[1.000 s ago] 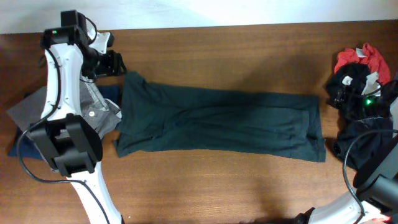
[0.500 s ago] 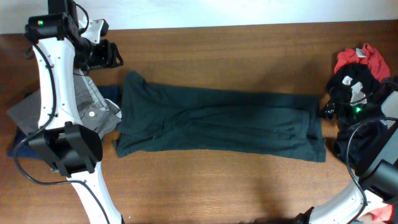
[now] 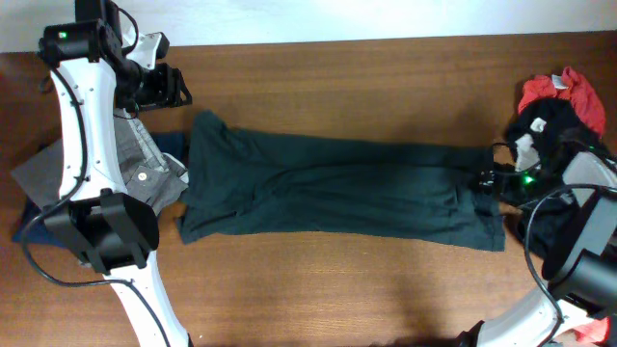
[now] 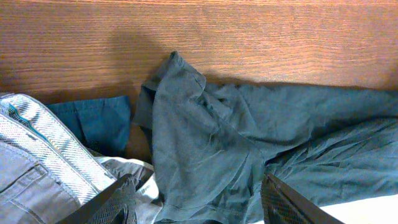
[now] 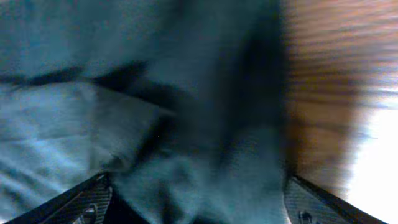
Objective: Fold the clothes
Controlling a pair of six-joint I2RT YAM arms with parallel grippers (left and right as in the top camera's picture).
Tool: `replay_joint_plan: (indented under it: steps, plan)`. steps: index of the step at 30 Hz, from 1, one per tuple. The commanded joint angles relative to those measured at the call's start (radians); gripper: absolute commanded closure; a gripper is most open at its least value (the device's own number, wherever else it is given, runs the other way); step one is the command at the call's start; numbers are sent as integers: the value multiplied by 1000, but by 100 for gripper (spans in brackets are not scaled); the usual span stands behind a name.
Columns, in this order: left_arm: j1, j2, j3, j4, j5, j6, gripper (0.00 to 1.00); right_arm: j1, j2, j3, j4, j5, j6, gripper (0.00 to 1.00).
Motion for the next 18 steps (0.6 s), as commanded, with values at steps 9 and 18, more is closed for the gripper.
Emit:
replay_joint_plan:
  steps: [9, 18]
  plan:
    - [1, -1, 18, -3, 15, 10, 36, 50, 58, -48, -49, -50, -24, 73]
    - [1, -1, 58, -76, 32, 10, 37, 40, 31, 194, -243, -96, -20, 96]
